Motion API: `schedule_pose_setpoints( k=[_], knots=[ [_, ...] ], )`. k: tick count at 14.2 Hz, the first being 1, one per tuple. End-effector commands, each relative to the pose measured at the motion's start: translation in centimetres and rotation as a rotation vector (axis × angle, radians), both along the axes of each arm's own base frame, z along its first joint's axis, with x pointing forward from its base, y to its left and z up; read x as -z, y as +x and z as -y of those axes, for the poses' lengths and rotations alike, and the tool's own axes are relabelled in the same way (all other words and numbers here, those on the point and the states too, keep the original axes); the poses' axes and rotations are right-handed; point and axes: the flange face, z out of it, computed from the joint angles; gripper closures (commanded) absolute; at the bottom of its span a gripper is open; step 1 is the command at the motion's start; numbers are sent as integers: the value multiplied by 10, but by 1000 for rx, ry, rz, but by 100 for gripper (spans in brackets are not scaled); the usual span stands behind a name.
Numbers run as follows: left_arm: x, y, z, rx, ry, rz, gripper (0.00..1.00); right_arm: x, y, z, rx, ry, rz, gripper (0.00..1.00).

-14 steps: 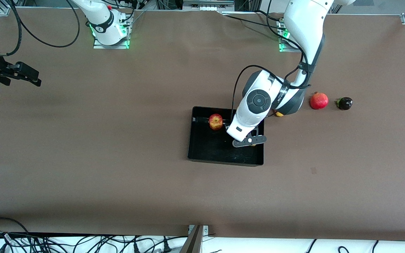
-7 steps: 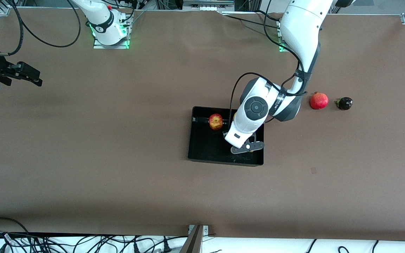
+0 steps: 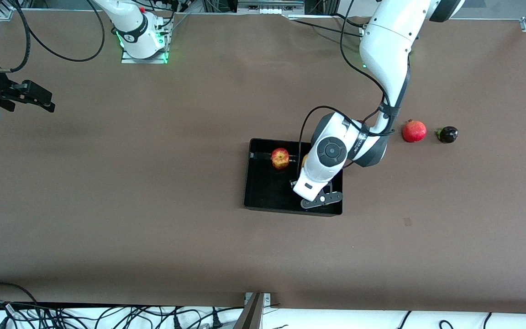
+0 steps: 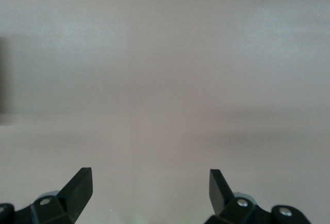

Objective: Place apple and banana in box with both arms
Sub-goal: 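Lower the banana into the box beside the apple and open the left gripper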

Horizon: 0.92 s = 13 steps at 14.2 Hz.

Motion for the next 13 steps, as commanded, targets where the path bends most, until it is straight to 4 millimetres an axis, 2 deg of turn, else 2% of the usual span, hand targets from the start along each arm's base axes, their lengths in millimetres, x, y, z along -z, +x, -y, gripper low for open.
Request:
schedule_pose_setpoints(
  k=[1, 2, 4, 5, 6, 8, 10, 13],
  knots=[
    [6, 12, -1, -11, 5, 28, 100, -5, 1, -3, 4, -2, 2, 0],
    [11, 12, -3, -9, 9, 25, 100, -5, 1, -3, 4, -2, 2, 0],
    [14, 11, -4, -1, 21, 33, 34, -5, 1, -3, 4, -2, 2, 0],
    [15, 11, -3, 5, 35, 39, 10, -5, 1, -2, 6, 0, -1, 0],
    [14, 11, -4, -19, 39, 39, 0, -5, 1, -2, 6, 0, -2, 0],
    [9, 10, -2, -47, 55, 47, 0, -5, 1, -3, 4, 0, 0, 0],
    [-11, 9, 0, -81, 62, 37, 0, -5, 1, -2, 6, 0, 2, 0],
    [-76, -2, -2, -90, 82, -23, 0, -5, 1, -2, 6, 0, 2, 0]
  ],
)
